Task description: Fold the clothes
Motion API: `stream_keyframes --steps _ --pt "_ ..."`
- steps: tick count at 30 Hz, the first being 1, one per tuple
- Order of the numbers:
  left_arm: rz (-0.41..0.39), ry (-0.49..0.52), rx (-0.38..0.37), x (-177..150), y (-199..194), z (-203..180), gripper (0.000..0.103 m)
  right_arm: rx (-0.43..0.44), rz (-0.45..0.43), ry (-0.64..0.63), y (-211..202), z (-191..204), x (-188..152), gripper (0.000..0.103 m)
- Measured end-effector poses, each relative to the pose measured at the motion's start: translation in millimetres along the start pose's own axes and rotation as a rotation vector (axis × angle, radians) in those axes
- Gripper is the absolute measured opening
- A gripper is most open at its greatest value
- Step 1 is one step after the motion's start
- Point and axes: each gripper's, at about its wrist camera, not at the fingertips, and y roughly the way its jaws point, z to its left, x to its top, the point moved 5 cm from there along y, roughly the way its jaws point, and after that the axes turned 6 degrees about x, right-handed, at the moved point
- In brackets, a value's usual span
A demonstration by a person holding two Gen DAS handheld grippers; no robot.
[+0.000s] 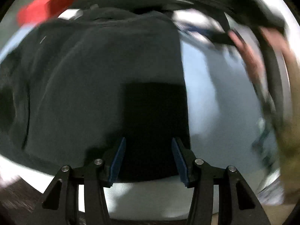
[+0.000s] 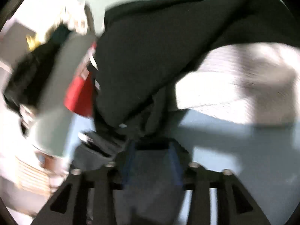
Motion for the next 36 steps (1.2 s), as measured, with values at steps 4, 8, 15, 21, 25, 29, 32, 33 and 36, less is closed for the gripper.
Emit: stream_keyframes --steps 4,8,15,21,25,29,32,33,36 --pt "-0.018 -0.337 -0.168 4 -14 48 0.053 0.052 0.084 0.048 -23 -4 -48 0.069" --pt "-0.09 -0.435 -0.156 5 -31 72 0.053 0.133 0.354 0.211 -4 -15 -149 0.056" --pt "-0.246 -0.089 0.006 7 -55 22 0.058 0.216 0.341 0.303 16 -5 -184 0.06" --pt "-0.29 0.189 0.02 -30 -82 7 0.063 0.272 0.286 0.295 16 18 -162 0.017" --pt "-0.257 0.314 0.122 -35 -66 -13 0.063 0.394 0.229 0.26 -3 48 -142 0.017" --pt "-0.212 0.43 0.282 -22 -36 -27 0.063 0.387 0.255 0.282 5 46 -142 0.017" --pt "-0.231 0.476 0.342 -14 -31 -34 0.063 0.44 0.247 0.332 2 39 -138 0.016" --pt "-0.231 0.48 0.348 -10 -28 -35 0.063 0.451 0.245 0.339 -4 36 -136 0.016" --pt "-0.216 0.492 0.332 -1 -18 -37 0.056 0.481 0.239 0.341 -22 34 -133 0.016"
